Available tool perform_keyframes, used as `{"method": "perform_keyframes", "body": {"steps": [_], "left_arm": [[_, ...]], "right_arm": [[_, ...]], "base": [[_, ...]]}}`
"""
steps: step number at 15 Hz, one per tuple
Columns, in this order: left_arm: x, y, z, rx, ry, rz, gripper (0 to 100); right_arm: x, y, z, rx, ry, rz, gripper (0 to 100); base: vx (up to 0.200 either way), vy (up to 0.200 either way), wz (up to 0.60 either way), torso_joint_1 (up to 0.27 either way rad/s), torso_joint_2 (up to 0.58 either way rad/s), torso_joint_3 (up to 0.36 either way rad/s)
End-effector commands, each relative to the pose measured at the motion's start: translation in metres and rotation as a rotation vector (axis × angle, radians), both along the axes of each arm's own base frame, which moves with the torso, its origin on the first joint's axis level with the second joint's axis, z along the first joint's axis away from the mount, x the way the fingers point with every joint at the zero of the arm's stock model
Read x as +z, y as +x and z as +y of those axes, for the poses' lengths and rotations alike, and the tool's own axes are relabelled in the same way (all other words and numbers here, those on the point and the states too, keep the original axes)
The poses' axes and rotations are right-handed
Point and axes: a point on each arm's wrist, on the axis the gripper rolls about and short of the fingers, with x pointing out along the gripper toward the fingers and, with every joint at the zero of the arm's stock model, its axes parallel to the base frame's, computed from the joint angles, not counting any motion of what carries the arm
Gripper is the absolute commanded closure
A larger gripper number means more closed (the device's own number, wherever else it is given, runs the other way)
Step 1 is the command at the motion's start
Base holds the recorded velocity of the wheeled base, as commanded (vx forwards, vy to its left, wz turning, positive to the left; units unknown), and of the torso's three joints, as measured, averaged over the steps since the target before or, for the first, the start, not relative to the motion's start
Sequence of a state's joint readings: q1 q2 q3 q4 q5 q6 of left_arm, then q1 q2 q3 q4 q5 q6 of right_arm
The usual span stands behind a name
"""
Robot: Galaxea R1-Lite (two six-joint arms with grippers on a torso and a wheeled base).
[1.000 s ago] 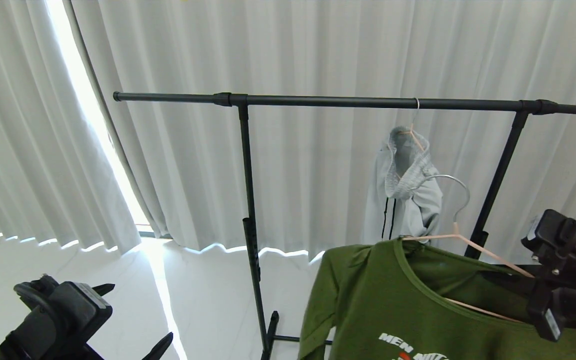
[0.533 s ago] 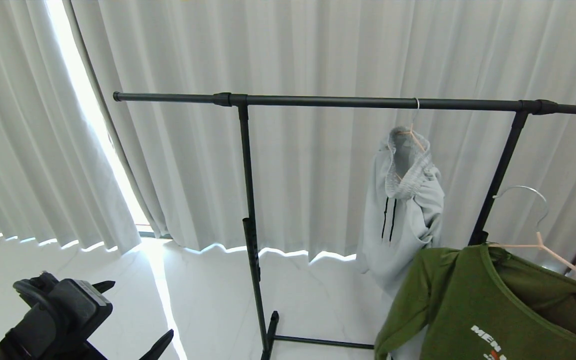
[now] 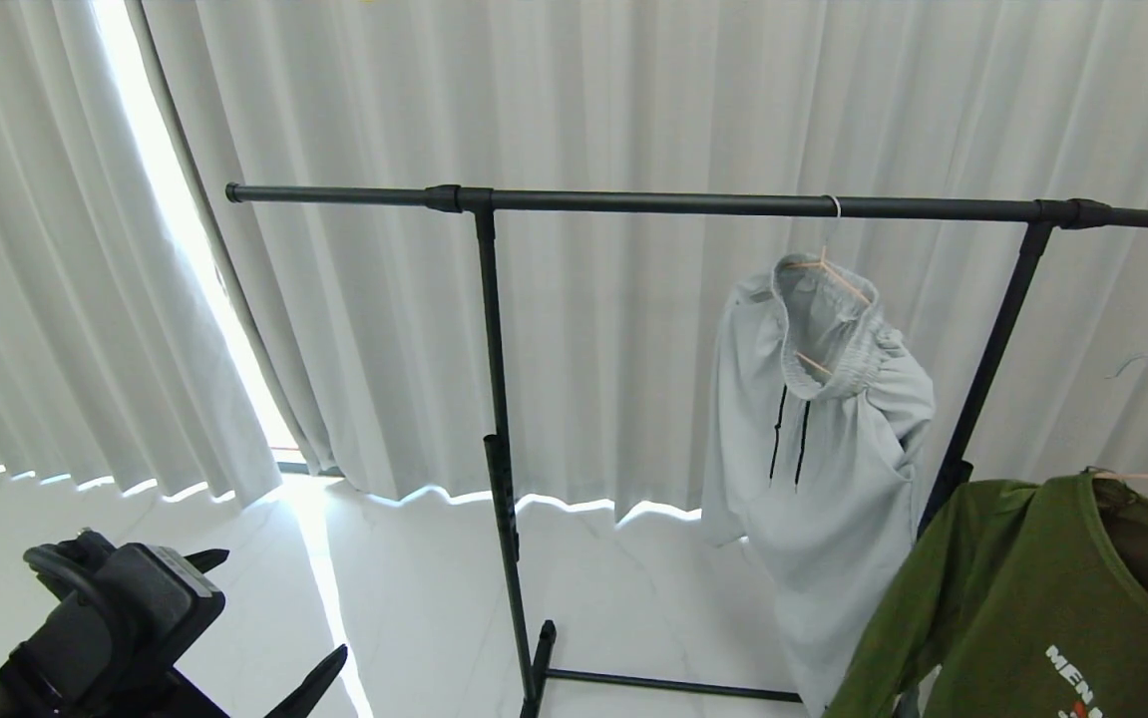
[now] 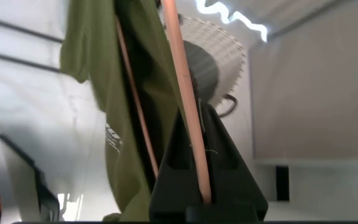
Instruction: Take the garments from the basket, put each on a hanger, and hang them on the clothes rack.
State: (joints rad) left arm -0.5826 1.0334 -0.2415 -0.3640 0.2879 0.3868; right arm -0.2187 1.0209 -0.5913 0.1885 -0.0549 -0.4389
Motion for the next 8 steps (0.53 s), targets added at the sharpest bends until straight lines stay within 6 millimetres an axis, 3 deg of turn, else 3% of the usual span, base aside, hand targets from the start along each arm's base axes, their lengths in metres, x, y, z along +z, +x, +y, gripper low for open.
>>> {"method": "perform_keyframes", "body": {"steps": [1,4,8], "left_arm": [[0.0013,0.0012,-0.0009,0.000,-0.001,-0.001,0],[0.0026,0.0017,-0.0012,0.001,-0.006,-0.006,0],[0.0036,0.0018,-0.0012,0.001,-0.008,-0.010,0]], "right_arm": [[0.0042,0.0064,-0.0056,-0.033,0.000,0.002,100],[0.0040,0.0064,-0.0054,-0.031,0.000,0.003,100],[0.0045,0.0065,-0.0054,-0.030,-0.002,0.002,100]], "base": [[0.000,0.000,0.00,0.000,0.00,0.000],[0.000,0.000,0.00,0.000,0.00,0.000],[0.000,-0.200,0.00,-0.005,0.00,0.005]]}}
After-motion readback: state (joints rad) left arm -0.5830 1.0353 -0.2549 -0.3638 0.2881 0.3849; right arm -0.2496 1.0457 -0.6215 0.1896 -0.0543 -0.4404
